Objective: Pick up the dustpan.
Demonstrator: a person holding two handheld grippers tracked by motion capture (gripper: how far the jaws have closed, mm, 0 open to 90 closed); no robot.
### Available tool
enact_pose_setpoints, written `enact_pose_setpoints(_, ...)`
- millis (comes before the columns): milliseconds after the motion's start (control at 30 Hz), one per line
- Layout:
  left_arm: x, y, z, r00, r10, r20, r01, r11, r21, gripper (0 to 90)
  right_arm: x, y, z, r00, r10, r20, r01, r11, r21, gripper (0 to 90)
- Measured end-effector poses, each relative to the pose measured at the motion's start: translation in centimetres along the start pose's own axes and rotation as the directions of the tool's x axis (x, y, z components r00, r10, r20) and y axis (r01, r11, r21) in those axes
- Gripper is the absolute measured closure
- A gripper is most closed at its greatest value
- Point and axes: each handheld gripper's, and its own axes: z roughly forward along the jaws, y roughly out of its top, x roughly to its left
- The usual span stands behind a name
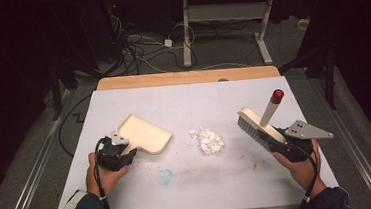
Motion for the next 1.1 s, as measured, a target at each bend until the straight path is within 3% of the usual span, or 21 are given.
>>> enact_pose_setpoints(133, -1.2, 0.0, -0.9, 0.9983, 0.044, 0.039, -0.044, 0.9989, -0.019, 64.0, -0.1, 0.0, 0.6, 0.9997, 0.025, -0.004, -0.025, 1.0, 0.006, 67.5)
enact_pose_setpoints(367, -3.3, -0.3, -1.7, 0.9882, 0.117, 0.099, -0.116, 0.993, -0.023, 63.9, -0.1, 0.8, 2.8, 0.9983, 0.058, -0.006, -0.058, 0.998, -0.002, 67.5)
enact_pose_setpoints(533, -4.2, -0.8, -1.9, 0.9819, 0.135, 0.133, -0.135, 0.9908, -0.015, 63.9, 0.3, 1.3, 5.2, 0.9991, 0.038, 0.017, -0.038, 0.999, 0.016, 67.5)
enact_pose_setpoints(833, -5.1, -0.8, -1.5, 0.9713, 0.168, 0.168, -0.17, 0.9854, -0.003, 63.9, 0.9, 1.4, 9.6, 0.9956, 0.08, 0.048, -0.081, 0.997, 0.02, 67.5)
enact_pose_setpoints(1000, -5.5, -0.8, -1.2, 0.9667, 0.183, 0.179, -0.187, 0.9824, 0.003, 63.9, 1.4, 0.8, 11.1, 0.9958, 0.08, 0.045, -0.083, 0.994, 0.071, 67.5)
enact_pose_setpoints(1100, -5.5, -0.8, -1.0, 0.9656, 0.181, 0.186, -0.185, 0.9828, 0.002, 63.9, 1.4, 0.8, 11.1, 0.9968, 0.075, 0.029, -0.077, 0.994, 0.075, 67.5)
